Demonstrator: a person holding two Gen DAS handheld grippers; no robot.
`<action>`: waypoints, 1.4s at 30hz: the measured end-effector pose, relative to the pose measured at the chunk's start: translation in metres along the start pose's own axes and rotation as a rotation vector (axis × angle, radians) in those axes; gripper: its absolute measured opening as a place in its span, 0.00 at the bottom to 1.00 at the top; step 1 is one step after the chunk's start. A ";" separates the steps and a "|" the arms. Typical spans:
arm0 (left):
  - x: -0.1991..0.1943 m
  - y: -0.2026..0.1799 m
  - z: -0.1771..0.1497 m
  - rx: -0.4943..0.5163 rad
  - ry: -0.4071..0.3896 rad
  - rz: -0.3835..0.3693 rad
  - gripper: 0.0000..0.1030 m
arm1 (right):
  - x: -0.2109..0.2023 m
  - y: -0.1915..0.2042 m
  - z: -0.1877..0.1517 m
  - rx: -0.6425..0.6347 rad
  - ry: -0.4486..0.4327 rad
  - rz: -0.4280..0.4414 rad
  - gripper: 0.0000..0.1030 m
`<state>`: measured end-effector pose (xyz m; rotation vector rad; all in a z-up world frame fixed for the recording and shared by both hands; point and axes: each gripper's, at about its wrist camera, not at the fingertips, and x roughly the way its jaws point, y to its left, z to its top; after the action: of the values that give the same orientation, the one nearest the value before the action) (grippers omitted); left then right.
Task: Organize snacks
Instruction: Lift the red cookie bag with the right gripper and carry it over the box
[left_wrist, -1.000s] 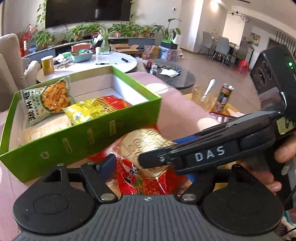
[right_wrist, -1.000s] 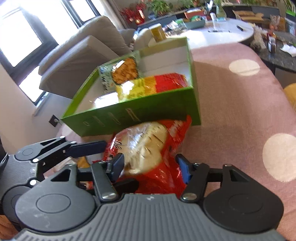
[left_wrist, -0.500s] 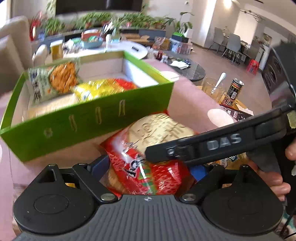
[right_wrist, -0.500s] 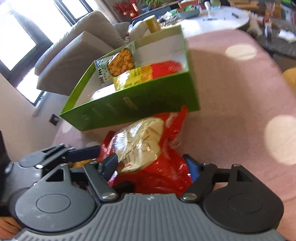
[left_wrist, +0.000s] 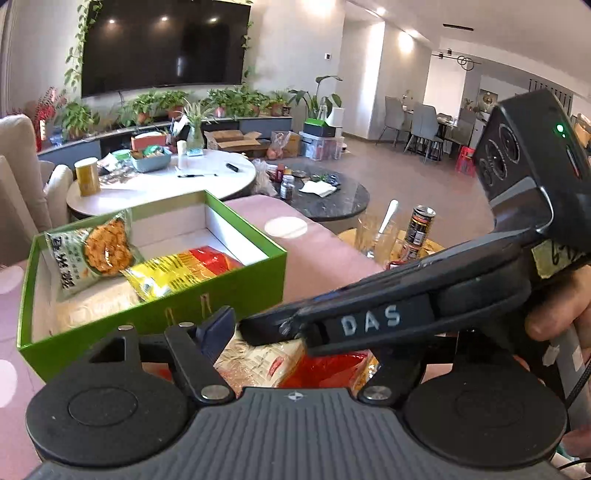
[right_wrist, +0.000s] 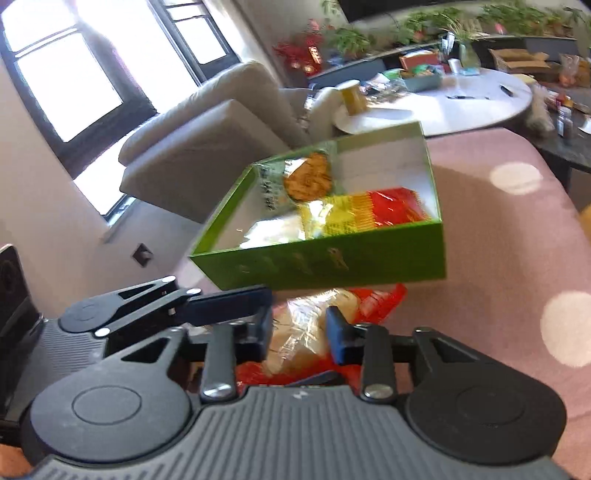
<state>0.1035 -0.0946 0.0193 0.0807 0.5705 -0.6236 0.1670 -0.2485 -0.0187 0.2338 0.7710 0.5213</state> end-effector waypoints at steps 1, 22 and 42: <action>-0.001 0.002 0.000 -0.012 0.004 0.026 0.80 | -0.002 0.001 0.001 -0.007 -0.014 -0.015 0.36; 0.059 0.028 -0.023 -0.090 0.184 0.030 0.87 | 0.043 -0.039 -0.008 0.128 0.178 -0.006 0.73; 0.004 0.018 0.061 0.047 -0.128 0.086 0.87 | -0.017 0.011 0.052 -0.064 -0.116 0.039 0.62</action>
<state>0.1460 -0.0966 0.0664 0.1082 0.4269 -0.5539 0.1900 -0.2489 0.0321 0.2185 0.6368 0.5633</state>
